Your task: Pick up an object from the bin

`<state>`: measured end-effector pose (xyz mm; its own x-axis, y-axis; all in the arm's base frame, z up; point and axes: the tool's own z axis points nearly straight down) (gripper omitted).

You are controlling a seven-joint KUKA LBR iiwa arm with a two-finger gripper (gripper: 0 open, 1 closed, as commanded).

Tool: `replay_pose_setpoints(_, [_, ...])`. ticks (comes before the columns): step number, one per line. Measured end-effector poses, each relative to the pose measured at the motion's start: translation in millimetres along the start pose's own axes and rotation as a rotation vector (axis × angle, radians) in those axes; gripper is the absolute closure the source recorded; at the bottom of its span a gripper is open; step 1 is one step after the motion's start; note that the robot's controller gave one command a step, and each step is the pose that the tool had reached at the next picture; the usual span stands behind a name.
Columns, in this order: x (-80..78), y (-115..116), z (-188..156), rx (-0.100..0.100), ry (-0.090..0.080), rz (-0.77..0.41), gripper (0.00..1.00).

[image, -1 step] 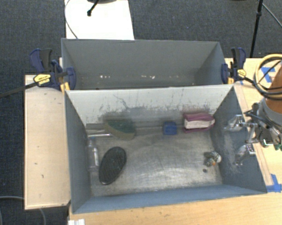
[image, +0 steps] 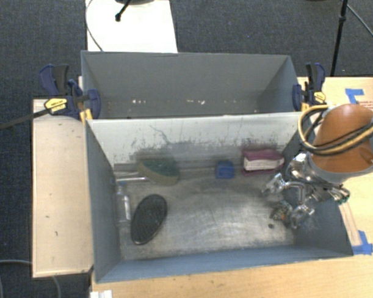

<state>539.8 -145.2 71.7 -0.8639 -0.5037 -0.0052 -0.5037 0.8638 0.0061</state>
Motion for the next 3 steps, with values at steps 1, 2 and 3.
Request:
replay_pose_setpoints(1, [16.3,10,-30,0.005,0.006,-0.005,0.0])
replay_pose_setpoints(2, [20.6,7,-29,0.004,0.003,-0.14,0.0])
replay_pose_setpoints(3, [10.1,15,-1,-0.017,-0.003,-0.292,0.0])
